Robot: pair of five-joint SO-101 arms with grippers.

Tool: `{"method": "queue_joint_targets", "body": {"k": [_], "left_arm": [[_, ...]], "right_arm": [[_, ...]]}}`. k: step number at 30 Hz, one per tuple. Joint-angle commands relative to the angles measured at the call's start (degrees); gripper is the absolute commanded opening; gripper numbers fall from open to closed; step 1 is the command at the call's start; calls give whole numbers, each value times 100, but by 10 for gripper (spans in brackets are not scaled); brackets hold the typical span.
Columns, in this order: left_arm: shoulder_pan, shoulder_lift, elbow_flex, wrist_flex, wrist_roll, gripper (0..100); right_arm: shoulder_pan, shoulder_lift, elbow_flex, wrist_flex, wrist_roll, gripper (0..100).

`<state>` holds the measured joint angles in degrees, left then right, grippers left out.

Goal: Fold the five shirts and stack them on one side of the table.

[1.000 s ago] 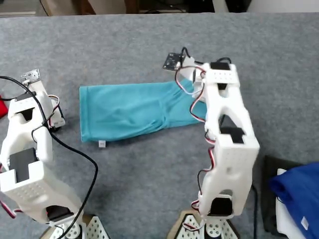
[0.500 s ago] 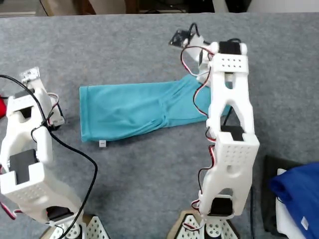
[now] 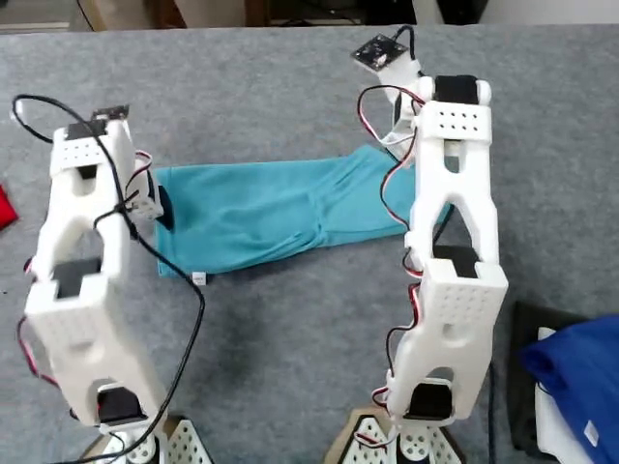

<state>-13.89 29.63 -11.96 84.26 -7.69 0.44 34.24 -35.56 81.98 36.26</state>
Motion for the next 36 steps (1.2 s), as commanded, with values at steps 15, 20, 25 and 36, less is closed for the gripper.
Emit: {"method": "queue_joint_targets", "body": {"k": [15,20,25,36], "left_arm": [[185,1930,-2259,404,53,140],[193,1982,-2312,545,53,84],[220,1991,-2295,580,53,19],[-185,1982,-2286,598,53,19]], "right_arm": [[75,-505,-330,-273,-88,51],[75,-514,-330,-273,-88,51],[75,-514,-330,-273,-88,51],[295,-936,-277,-229,-97,51]]}}
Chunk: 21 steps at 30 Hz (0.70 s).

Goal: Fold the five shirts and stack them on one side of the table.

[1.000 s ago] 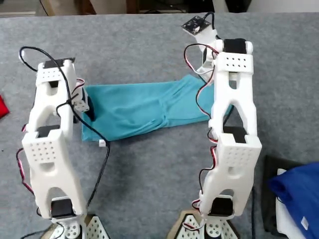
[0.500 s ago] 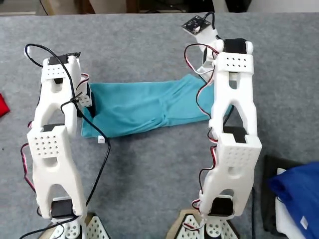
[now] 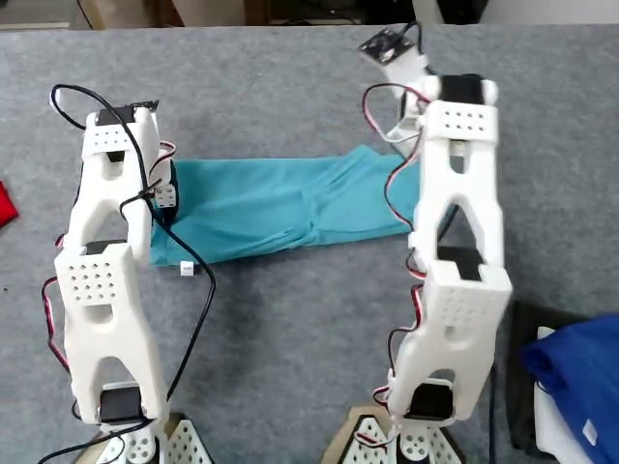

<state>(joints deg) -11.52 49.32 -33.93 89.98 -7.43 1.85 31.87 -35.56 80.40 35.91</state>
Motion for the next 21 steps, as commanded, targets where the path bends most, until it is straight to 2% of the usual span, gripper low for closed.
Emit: {"method": "queue_joint_targets", "body": {"k": [1,12,18,21], "left_arm": [[-492,13,-88,26,18,19],[-677,-40,-141,26,-18,19],[-1169,-40,-149,18,-35,19],[-1424,-40,-149,18,-290,19]], "right_arm": [[154,-752,-268,-62,-62,51],[154,-831,-242,-26,-176,51],[207,-831,-259,-26,-176,51],[277,-831,-277,-35,-158,51]]}}
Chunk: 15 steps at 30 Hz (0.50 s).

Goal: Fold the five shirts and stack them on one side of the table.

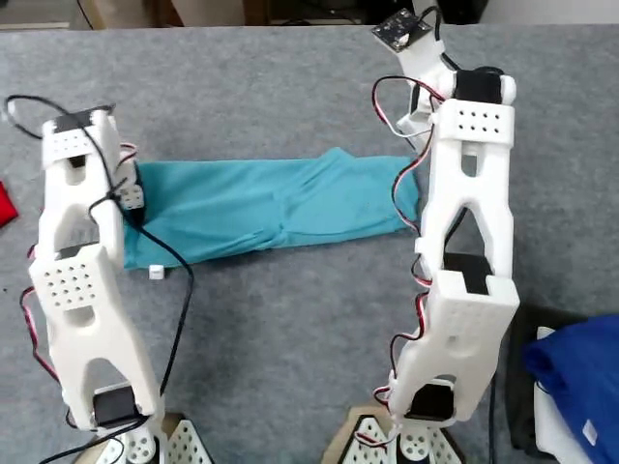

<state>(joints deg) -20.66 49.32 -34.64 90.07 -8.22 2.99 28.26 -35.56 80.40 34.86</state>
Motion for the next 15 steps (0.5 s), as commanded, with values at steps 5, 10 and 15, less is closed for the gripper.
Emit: {"method": "queue_joint_targets", "body": {"k": [5,10,15], "left_arm": [[-853,-48,-185,35,-299,19],[-888,-40,-958,712,-299,19],[-484,-57,-1776,1081,-255,19]], "right_arm": [[312,-479,-277,-149,-53,51],[462,-479,-462,-105,-70,51],[611,-479,-523,-105,-53,51]]}}
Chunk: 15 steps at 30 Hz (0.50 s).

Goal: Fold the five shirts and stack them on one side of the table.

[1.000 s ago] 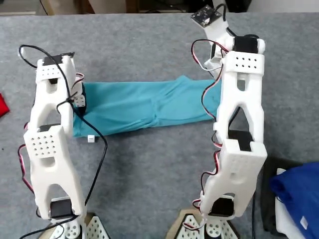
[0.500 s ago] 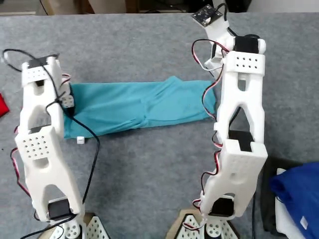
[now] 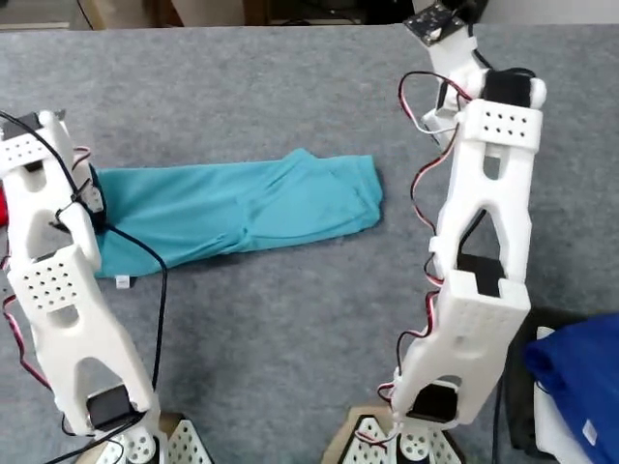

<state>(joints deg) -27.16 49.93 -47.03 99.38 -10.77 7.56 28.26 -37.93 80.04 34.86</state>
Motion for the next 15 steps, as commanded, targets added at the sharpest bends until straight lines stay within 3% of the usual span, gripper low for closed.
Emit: {"method": "queue_joint_targets", "body": {"k": [1,15], "left_arm": [[290,-163,-571,149,9,19],[2760,-1279,-387,141,440,19]], "right_arm": [[154,-479,-286,-79,-44,51],[840,-470,-681,-105,-35,51]]}}
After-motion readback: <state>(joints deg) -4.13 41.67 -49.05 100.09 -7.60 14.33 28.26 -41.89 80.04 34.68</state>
